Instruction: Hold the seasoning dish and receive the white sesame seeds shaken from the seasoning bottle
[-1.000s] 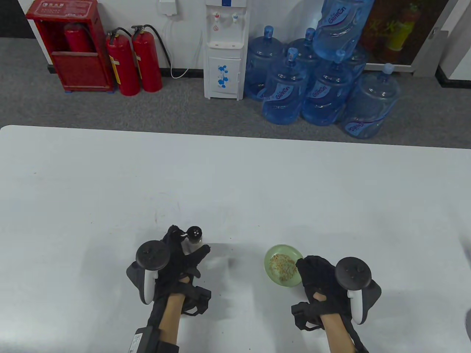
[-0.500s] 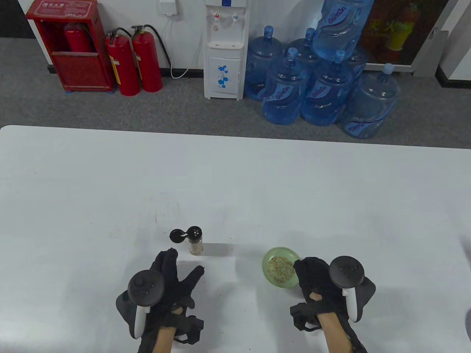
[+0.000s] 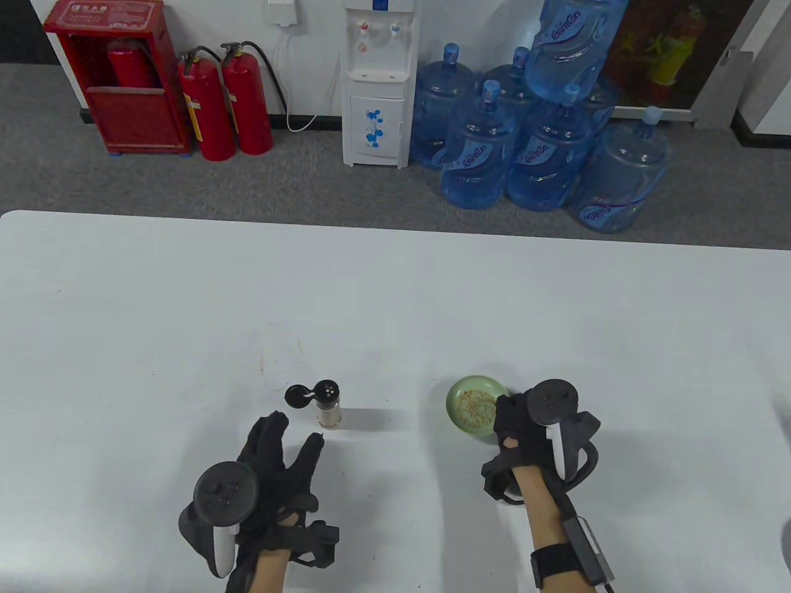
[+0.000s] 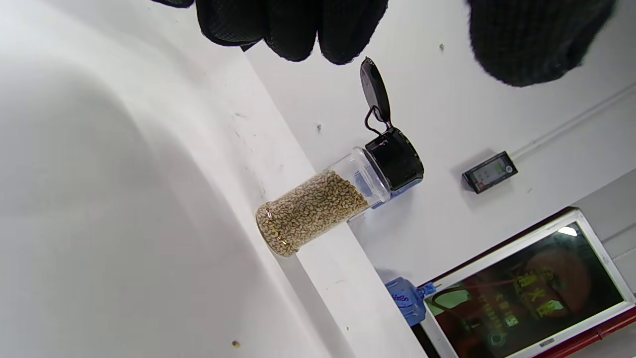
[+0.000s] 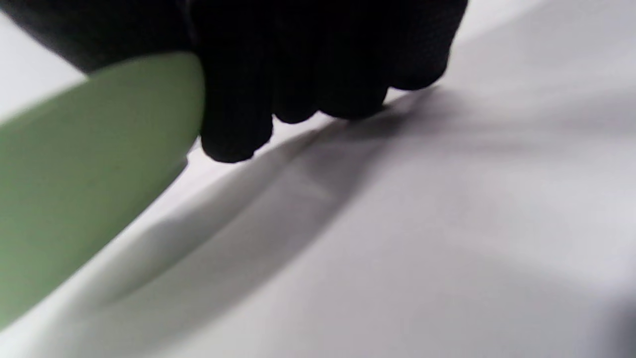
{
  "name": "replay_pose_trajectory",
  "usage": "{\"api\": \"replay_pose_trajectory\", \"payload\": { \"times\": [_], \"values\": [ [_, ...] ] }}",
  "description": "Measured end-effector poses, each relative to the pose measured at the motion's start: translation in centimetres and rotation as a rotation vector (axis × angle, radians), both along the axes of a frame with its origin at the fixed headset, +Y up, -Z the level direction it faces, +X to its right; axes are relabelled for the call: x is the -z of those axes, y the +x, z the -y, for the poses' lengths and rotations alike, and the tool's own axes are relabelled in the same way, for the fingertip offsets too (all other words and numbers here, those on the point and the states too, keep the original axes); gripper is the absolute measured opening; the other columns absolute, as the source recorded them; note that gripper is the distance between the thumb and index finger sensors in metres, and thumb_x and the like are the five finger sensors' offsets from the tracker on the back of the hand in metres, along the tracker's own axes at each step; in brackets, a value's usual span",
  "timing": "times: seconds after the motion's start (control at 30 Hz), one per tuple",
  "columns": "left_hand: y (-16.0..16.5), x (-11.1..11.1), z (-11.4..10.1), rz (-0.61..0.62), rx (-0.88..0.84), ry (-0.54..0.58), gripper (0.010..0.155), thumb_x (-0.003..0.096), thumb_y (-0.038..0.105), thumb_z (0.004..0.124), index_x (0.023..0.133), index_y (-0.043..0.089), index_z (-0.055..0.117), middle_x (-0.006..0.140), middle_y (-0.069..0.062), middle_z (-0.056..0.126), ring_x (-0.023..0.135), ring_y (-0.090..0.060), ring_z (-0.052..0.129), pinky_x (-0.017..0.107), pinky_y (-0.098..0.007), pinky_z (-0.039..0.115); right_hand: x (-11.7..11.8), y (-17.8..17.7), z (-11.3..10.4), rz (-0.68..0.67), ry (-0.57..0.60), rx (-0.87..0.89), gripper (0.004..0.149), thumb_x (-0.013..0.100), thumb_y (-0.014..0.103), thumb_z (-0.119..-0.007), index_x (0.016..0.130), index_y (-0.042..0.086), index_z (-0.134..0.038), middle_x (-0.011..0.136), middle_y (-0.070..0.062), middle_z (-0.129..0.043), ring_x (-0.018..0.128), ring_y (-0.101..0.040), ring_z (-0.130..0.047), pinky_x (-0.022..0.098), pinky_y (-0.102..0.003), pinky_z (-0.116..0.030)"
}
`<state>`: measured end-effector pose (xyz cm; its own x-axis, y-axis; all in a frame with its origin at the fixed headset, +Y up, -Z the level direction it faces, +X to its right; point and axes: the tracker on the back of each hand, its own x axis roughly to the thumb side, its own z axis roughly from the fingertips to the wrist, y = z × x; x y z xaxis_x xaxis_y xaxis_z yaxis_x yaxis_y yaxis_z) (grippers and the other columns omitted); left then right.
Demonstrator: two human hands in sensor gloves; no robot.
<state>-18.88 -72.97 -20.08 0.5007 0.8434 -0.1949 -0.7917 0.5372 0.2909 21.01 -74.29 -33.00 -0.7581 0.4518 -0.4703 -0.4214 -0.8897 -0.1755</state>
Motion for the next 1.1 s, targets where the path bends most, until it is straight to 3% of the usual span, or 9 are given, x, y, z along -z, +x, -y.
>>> {"api": "replay_pose_trajectory", "payload": {
  "times": [0.27,0.4,0.67,0.77,0.87,0.97,1.1],
  "values": [
    [0.0,0.1,0.2,0.004,-0.029,-0.014,0.083,0.0423,0.065,0.078,0.109,0.020,0.058,0.116,-0.009,0.049,0.110,-0.045,0.052,0.079,-0.064,0.043,0.3,-1.3,0.2,-0.038,-0.100,-0.053,0.042,0.047,0.052,-0.083,0.072,0.022,-0.096,0.108,-0.003,-0.063,0.092,-0.034,-0.067,0.072,-0.048,-0.058],
    [0.0,0.0,0.2,0.008,-0.022,-0.009,0.083,0.0424,0.065,0.078,0.109,0.020,0.058,0.116,-0.009,0.049,0.110,-0.045,0.052,0.079,-0.064,0.044,-0.3,-0.7,0.2,-0.058,-0.061,-0.016,0.054,0.046,0.059,-0.079,0.083,0.020,-0.089,0.108,-0.005,-0.061,0.092,-0.035,-0.065,0.072,-0.049,-0.058],
    [-0.7,0.1,0.2,-0.012,0.001,-0.018,0.079,0.0442,0.058,0.083,0.108,0.018,0.059,0.115,-0.010,0.050,0.110,-0.046,0.053,0.078,-0.065,0.044,-4.6,0.8,-1.9,-0.157,0.029,0.239,0.071,0.046,0.062,-0.076,0.099,0.016,-0.066,0.112,-0.009,-0.045,0.101,-0.040,-0.050,0.076,-0.054,-0.047],
    [-0.7,0.1,0.1,-0.021,0.016,-0.020,0.077,0.0447,0.055,0.085,0.108,0.018,0.059,0.115,-0.010,0.051,0.109,-0.046,0.054,0.078,-0.065,0.045,-6.7,0.5,-2.9,-0.235,0.028,0.161,0.073,0.047,0.063,-0.075,0.101,0.017,-0.063,0.113,-0.009,-0.043,0.102,-0.040,-0.049,0.076,-0.055,-0.046],
    [-0.4,0.2,0.1,-0.010,0.037,-0.028,0.078,0.0447,0.055,0.085,0.108,0.019,0.059,0.115,-0.010,0.051,0.109,-0.046,0.054,0.078,-0.065,0.045,-8.4,0.5,-2.3,-0.266,0.049,0.077,0.074,0.047,0.065,-0.074,0.102,0.018,-0.061,0.113,-0.008,-0.042,0.103,-0.039,-0.048,0.077,-0.055,-0.047],
    [-0.1,0.2,0.2,-0.004,0.073,-0.033,0.077,0.0449,0.055,0.084,0.108,0.019,0.060,0.115,-0.010,0.052,0.109,-0.046,0.055,0.078,-0.065,0.045,-8.7,0.9,-1.1,-0.239,0.101,-0.003,0.073,0.045,0.065,-0.075,0.100,0.018,-0.065,0.111,-0.007,-0.048,0.101,-0.039,-0.053,0.076,-0.054,-0.051],
    [-0.1,0.0,0.1,-0.013,0.091,-0.029,0.076,0.0448,0.055,0.084,0.107,0.018,0.061,0.114,-0.010,0.053,0.109,-0.046,0.056,0.078,-0.065,0.046,-8.6,1.4,-0.9,-0.212,0.107,0.022,0.072,0.045,0.064,-0.075,0.099,0.018,-0.066,0.111,-0.007,-0.049,0.101,-0.038,-0.054,0.076,-0.053,-0.051]
  ]
}}
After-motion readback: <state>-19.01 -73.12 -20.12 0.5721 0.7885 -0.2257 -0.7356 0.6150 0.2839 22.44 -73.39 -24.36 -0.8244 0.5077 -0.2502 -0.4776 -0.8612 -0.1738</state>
